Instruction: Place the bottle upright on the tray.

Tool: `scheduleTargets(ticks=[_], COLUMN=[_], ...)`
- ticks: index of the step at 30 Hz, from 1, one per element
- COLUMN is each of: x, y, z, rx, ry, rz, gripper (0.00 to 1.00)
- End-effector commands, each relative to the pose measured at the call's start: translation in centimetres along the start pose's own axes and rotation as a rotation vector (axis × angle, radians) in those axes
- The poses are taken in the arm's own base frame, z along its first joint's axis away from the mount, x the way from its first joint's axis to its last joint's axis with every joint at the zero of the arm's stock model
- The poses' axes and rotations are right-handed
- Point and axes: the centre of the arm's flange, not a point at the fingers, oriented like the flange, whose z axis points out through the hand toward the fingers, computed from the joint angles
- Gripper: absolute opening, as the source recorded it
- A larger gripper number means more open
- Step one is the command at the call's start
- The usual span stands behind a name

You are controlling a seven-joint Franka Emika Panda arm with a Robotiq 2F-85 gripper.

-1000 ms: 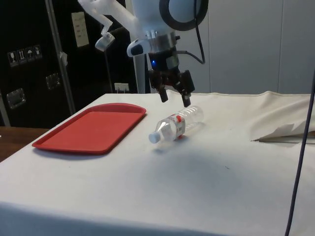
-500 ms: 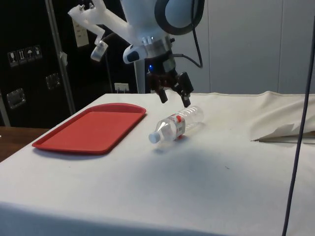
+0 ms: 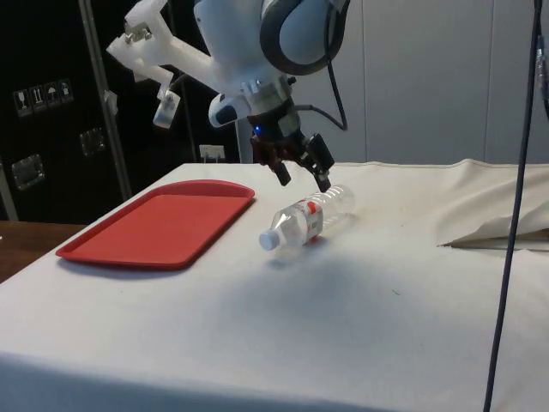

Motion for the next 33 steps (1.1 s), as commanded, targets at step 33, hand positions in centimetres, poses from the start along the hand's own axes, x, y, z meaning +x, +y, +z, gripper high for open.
scheduleTargets(ticks=[33], x=[1.6], y=[-0.5], z=[1.3], rx=[-0.002], ry=[-0.109], rz=[0.018], gripper=[1.0])
